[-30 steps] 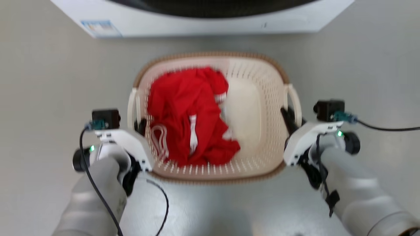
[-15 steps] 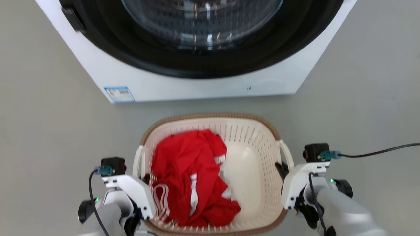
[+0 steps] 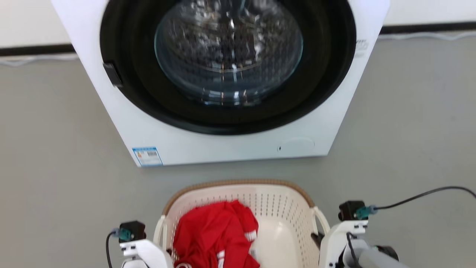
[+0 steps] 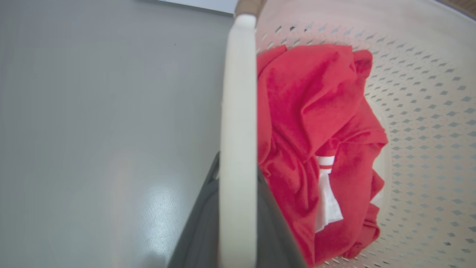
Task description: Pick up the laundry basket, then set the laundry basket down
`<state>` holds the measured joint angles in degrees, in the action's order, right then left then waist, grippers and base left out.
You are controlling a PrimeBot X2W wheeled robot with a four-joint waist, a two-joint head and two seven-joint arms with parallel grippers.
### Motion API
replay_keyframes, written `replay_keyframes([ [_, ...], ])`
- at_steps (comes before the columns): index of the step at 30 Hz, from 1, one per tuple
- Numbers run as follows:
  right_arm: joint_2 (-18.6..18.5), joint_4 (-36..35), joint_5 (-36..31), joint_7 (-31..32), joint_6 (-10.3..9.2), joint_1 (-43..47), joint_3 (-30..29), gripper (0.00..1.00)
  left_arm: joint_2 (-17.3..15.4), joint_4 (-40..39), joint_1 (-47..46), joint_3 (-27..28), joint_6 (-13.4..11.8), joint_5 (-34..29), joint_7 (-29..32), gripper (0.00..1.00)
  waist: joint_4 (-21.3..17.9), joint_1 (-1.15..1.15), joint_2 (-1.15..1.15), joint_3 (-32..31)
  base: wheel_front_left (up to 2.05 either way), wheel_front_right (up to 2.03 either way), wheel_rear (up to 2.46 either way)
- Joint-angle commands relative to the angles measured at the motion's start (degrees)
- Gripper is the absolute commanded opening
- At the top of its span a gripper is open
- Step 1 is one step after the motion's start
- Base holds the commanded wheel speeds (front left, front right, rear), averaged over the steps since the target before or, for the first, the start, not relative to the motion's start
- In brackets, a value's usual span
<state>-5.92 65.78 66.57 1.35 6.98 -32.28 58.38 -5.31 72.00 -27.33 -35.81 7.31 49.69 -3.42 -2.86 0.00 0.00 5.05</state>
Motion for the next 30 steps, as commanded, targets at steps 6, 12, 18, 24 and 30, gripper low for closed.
replay_keyframes([
  [6, 1.4, -1.1, 1.4, 1.7, 0.51, 1.4, 2.3, 0.0, -0.9, -0.9, -0.3, 0.3, 0.2, 1.6, 1.4, 0.0, 0.2, 0.0, 0.0, -3.8, 0.0, 0.0, 0.0],
  [12, 1.0, -0.9, 2.9, 2.7, 0.51, 2.1, 3.9, 0.0, -0.8, -0.4, 0.6, -0.5, 0.2, 2.9, 4.0, 0.0, 0.1, 0.0, 0.0, -5.9, 0.0, 0.0, 0.0],
  [18, 0.9, -0.6, 4.2, 3.2, 0.51, 2.7, 4.9, 0.0, -0.4, -0.2, 1.1, -1.0, 0.2, 3.8, 4.9, 0.0, -0.1, 0.0, 0.0, -6.6, 0.0, 0.0, 0.0],
  [24, 0.7, -0.6, 5.2, 3.1, 0.51, 2.3, 5.6, 0.0, 0.0, 0.0, 0.6, -1.4, 0.2, 4.4, 5.0, 0.0, 0.3, 0.0, 0.0, -6.5, 0.0, 0.0, 0.0],
  [30, 0.7, -1.0, 5.8, 2.6, 0.51, 1.8, 6.5, 0.0, 0.3, -0.3, 0.2, -1.4, 0.2, 5.4, 4.3, 0.0, 0.8, 0.0, 0.0, -6.4, 0.0, 0.0, 0.0],
])
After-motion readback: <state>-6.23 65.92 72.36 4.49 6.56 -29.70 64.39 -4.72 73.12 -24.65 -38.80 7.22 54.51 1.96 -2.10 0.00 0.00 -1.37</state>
